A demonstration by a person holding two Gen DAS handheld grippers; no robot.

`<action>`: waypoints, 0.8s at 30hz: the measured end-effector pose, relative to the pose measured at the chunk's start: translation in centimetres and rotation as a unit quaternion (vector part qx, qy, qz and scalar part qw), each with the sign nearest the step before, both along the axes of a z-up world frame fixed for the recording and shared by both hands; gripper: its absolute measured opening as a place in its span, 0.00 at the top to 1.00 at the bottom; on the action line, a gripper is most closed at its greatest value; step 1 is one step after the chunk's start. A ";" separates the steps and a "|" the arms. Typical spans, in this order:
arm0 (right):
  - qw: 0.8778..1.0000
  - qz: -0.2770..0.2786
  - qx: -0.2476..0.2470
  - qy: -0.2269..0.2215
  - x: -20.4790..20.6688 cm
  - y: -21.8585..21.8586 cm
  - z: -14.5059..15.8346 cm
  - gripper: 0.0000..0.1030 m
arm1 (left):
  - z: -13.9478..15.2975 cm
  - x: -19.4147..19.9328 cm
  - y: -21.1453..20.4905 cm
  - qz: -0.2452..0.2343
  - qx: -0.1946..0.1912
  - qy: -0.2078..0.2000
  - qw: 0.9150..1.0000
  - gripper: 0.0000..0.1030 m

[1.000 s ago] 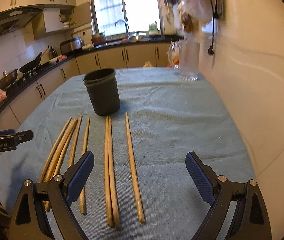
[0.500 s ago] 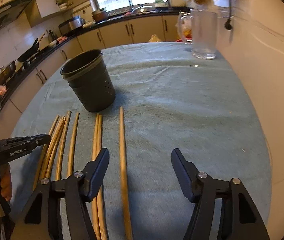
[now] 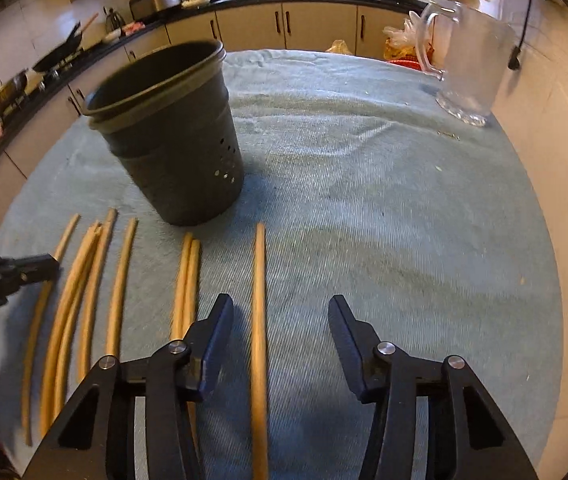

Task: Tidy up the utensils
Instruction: 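Close right gripper on a chopstick while left gripper closes on another chopstick, then lift chopsticks over the black holder and open both grippers to drop them in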

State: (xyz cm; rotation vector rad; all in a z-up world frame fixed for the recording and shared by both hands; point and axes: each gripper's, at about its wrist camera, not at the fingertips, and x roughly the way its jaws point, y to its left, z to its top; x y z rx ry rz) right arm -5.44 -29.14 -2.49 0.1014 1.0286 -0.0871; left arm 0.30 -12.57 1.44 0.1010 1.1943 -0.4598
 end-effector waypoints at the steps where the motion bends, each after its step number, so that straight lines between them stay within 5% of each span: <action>1: 1.000 0.003 -0.007 0.005 0.5 0.2 0.0 0.48 | 0.0 0.4 -0.3 -0.002 0.003 -0.002 1.000 0.92; 7: 0.999 0.006 -0.014 0.049 3.4 0.2 0.2 0.52 | 0.1 1.6 -0.6 0.003 -0.008 -0.005 1.000 0.92; 10: 0.998 0.000 -0.008 0.055 4.2 0.2 0.4 0.93 | 0.0 1.2 -0.4 0.009 -0.011 -0.020 1.000 0.95; 15: 0.999 -0.005 0.030 0.042 3.5 -0.2 1.1 0.94 | 2.2 -0.7 0.4 0.014 -0.017 -0.065 0.998 0.95; 24: 0.995 -0.022 0.058 -0.079 -3.8 -1.4 8.2 0.94 | 11.6 -7.9 2.5 0.000 -0.067 -0.191 0.979 0.95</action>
